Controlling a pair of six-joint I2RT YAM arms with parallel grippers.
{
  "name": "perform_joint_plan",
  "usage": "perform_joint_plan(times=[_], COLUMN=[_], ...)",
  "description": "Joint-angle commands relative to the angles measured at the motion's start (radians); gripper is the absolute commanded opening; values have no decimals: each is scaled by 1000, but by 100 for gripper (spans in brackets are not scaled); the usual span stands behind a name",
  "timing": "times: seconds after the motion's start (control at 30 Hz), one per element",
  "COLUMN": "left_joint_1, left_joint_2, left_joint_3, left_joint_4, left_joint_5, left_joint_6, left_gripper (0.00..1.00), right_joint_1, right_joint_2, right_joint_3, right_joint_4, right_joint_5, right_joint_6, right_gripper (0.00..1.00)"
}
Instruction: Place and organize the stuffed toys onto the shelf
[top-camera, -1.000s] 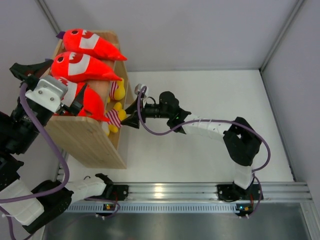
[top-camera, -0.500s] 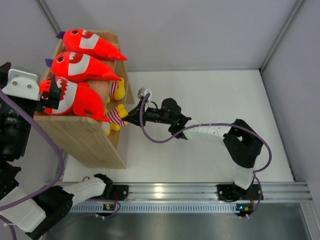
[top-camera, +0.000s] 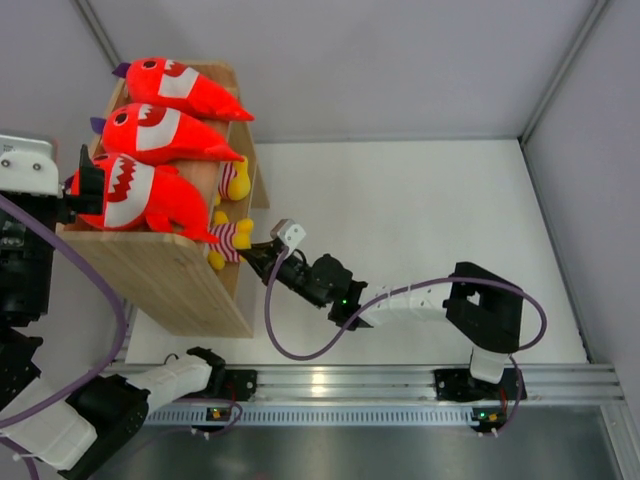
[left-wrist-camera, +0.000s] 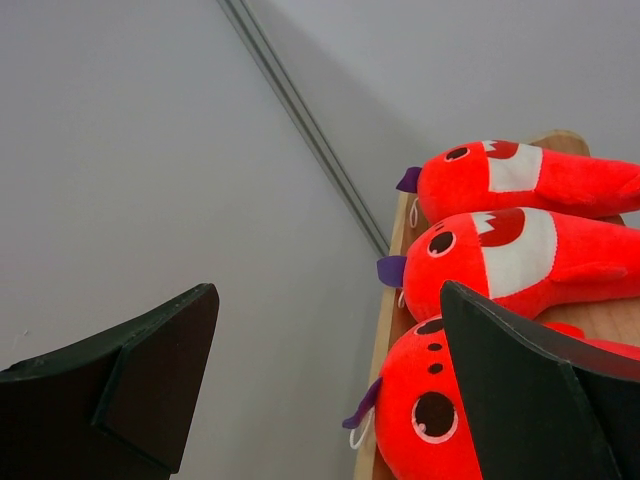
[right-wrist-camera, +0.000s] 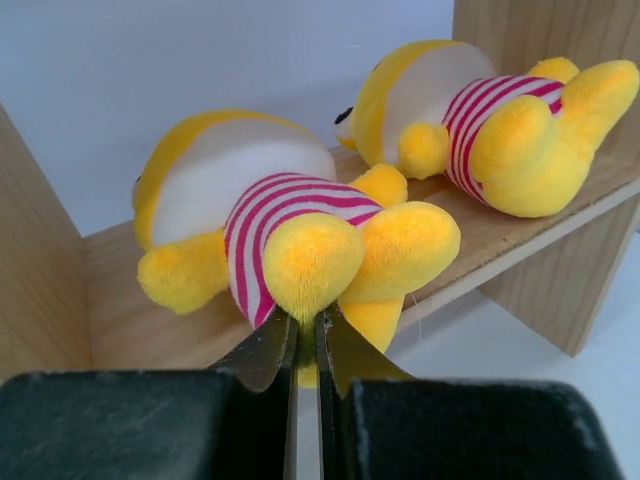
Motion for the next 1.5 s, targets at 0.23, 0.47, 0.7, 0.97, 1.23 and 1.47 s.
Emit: perform_joint_plan(times=[0.23,0.47,0.7,0.97,1.23,1.47], left_joint_1=[8,8,8,46,140,194], left_joint_2=[-24,-28,-31,-53,-71,-83], left_joint_3=[-10,-19,-27,-42,-119,-153], left_joint_4=[46,44,42,42,46,44], left_joint_5=[-1,3,16,-23,-38,-30], left_joint_6=[-22,-22,-22,-19,-36,-57], left_gripper=[98,98,98,99,99,99], right_joint_1=[17,-8,-19,-51,-120,-297], right_joint_2=[73,73,-7,-119,-324,-524], right_joint_3=[96,98,39,18,61,82], right_joint_4=[47,32,46,-57,-388,-794], right_joint_5=[15,-87,-85,-93,-188,-133], right_joint_6=[-107,-128,-148,-159,-151,-86], right_gripper=[0,0,52,81,100,99])
